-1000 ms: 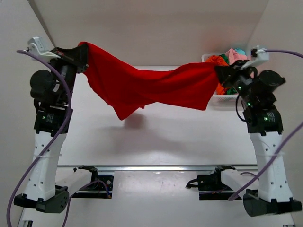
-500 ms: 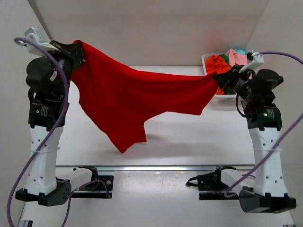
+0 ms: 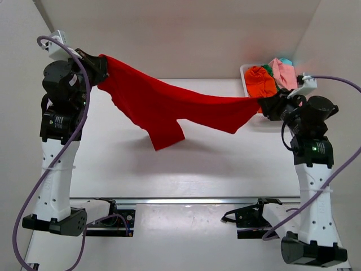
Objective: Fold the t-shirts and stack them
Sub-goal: Flatten out the tshirt
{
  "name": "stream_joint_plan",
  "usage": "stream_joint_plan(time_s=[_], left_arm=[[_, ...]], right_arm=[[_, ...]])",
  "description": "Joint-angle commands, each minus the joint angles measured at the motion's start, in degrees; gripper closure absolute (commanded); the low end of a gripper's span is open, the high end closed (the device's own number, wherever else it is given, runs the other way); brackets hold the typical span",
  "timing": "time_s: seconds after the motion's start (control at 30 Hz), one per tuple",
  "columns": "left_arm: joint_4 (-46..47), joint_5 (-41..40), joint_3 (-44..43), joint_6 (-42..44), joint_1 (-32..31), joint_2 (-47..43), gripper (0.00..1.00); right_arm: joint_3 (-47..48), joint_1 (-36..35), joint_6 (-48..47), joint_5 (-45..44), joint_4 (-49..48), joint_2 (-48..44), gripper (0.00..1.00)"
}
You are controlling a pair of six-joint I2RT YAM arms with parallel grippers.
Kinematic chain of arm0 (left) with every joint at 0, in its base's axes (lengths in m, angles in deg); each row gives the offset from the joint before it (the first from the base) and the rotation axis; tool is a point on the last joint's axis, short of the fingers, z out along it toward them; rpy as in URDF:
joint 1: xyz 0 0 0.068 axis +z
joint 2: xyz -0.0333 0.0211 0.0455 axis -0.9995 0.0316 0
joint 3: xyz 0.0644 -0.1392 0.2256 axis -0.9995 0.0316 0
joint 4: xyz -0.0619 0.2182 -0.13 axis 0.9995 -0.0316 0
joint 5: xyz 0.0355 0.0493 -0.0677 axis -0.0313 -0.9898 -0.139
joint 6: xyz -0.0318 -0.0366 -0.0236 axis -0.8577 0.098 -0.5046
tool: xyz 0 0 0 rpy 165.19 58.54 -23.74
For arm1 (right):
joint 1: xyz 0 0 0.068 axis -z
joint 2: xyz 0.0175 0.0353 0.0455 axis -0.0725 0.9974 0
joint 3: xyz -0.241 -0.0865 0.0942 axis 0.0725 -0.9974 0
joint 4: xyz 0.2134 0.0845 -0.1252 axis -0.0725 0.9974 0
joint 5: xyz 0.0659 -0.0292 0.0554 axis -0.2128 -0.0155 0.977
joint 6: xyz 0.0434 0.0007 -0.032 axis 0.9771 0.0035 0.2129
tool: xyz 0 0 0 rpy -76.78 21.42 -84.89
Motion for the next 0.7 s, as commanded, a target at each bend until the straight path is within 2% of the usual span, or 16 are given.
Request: stream_joint_plan(time_s=[0.0, 0.27, 0.4, 0.43, 0.5, 0.53, 0.57, 0.6, 0.67], left_arm=[[0.8, 2.2, -0.3, -0.9, 0.1, -3.5, 1.00], [0.9, 5.8, 3.5, -2.3, -0.1, -4.9, 1.00], [1.3, 6.5, 7.7, -2.5, -0.2, -6.0, 1.00], [1.8, 6.4, 8.7, -2.9, 0.0, -6.5, 1.00], [3.9, 7.5, 13.5, -3.7, -0.2, -7.8, 1.00], [4.3, 7.5, 14.9, -3.8, -0.1, -8.1, 1.00], [4.3, 7.4, 15.6, -3.3, 0.0, -8.5, 1.00], [4.2, 7.3, 16.7, -3.4, 0.0, -8.7, 1.00], [4.2, 6.7, 18.0, -2.7, -0.1, -9.2, 1.00]], right_arm=[[0.8, -0.2, -0.6, 0.3, -5.1, -3.9, 0.99], [-2.6, 1.7, 2.8, 2.2, -4.0, -6.0, 1.00], [-5.8, -0.5, 4.1, 7.7, -1.2, 0.4, 1.00], [-7.1, -2.0, 4.8, 9.4, -1.6, 1.2, 0.96], [-12.9, -11.2, 7.0, 9.5, -5.1, 5.4, 0.95], [-15.6, -14.2, 8.4, 7.5, -7.3, 7.0, 0.91], [-17.0, -20.3, 8.8, 5.1, -10.7, 8.4, 0.85], [-18.0, -26.0, 11.1, 3.7, -14.3, 10.3, 0.81], [-18.6, -32.0, 13.4, 1.4, -19.7, 15.5, 0.77]])
